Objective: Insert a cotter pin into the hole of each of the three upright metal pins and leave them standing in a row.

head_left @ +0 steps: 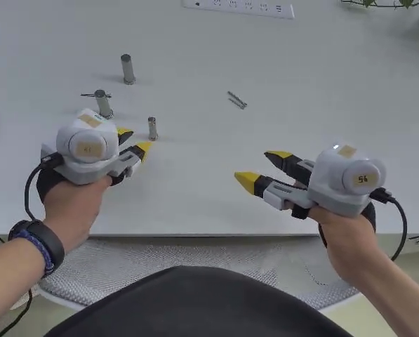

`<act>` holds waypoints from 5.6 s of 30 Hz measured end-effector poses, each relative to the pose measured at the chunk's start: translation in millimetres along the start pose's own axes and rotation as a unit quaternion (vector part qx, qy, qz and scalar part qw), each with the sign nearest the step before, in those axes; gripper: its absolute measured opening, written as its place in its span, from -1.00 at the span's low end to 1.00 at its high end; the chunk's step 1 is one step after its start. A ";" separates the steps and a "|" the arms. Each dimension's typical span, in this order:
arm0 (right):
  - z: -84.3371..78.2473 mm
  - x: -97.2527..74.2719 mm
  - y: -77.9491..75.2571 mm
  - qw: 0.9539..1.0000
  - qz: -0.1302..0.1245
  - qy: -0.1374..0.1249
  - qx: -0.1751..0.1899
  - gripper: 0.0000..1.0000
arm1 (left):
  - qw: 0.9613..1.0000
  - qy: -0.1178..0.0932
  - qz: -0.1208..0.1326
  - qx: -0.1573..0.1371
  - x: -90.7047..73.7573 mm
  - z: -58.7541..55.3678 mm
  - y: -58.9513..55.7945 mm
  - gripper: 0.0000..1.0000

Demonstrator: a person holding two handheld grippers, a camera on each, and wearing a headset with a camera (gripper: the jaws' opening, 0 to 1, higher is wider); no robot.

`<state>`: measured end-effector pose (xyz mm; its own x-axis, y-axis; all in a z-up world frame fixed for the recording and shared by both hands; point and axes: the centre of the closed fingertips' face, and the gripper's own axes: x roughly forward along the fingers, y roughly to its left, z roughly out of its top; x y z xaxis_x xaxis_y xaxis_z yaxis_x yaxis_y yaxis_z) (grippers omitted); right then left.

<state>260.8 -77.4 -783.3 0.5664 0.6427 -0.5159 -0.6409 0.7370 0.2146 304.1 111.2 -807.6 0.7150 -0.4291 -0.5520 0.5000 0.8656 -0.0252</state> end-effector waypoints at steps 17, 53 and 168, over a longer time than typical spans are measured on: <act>-2.5 2.7 1.3 1.000 0.004 0.001 0.009 0.03 | 0.999 -0.029 -0.022 0.014 -25.1 28.3 -6.3 -0.46; 7.7 18.1 -18.0 1.000 0.008 0.007 0.009 0.04 | 0.997 -0.048 -0.056 -0.005 -55.4 49.3 -10.2 -0.14; 25.7 136.9 -118.0 0.975 0.009 0.189 -0.114 -0.68 | 0.996 -0.045 -0.033 -0.064 -73.6 40.8 14.0 -0.17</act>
<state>427.3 -71.0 -858.0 0.3497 0.5011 -0.7916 -0.7720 0.6328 0.0596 278.4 144.3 -733.3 0.7261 -0.5034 -0.4684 0.4858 0.8576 -0.1688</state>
